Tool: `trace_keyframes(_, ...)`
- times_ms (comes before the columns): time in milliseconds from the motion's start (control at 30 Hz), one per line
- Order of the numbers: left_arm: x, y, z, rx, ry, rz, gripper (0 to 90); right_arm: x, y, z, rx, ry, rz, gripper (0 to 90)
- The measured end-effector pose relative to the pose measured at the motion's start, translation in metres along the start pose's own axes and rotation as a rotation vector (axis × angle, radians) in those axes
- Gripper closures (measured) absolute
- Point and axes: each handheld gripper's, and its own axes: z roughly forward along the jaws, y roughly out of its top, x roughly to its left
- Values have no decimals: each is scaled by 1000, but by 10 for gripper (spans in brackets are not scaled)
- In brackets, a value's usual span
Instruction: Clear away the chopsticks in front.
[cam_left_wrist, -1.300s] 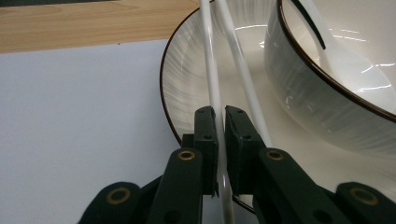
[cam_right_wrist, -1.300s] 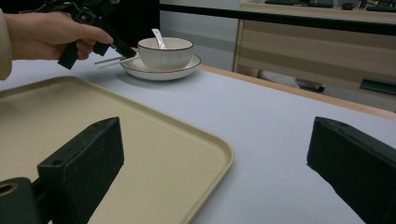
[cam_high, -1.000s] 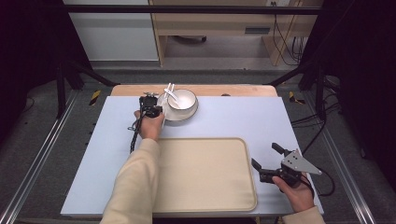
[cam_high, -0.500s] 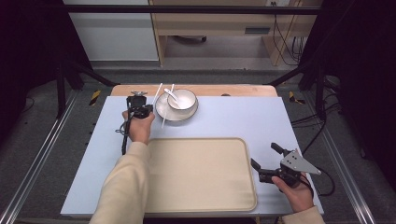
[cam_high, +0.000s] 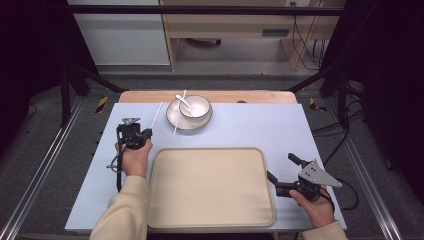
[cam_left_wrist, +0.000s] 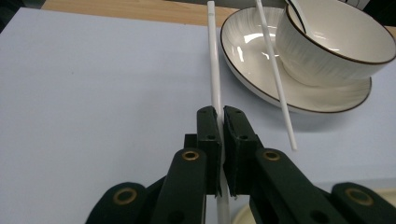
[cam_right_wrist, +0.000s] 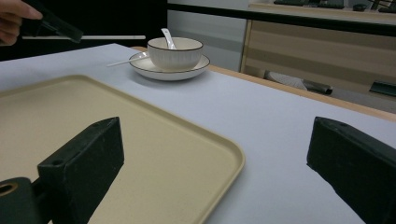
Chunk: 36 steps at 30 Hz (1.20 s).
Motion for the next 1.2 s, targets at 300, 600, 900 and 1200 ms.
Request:
trace_keyframes(300, -6, -21, -35, -72, -2, 12, 852, -1, -1, -2, -4, -17, -3, 30)
trace_keyframes(600, -7, -38, -55, -104, -33, -38, 852, -1, 0, -5, -48, -16, -43, 31)
trace_keyframes(900, -21, -67, -81, -124, -29, -49, 852, -6, 0, -6, -51, -24, -9, 35)
trace_keyframes(1200, -37, -103, -99, -89, -9, -48, 852, 2, 2, -3, -28, -2, -22, 37)
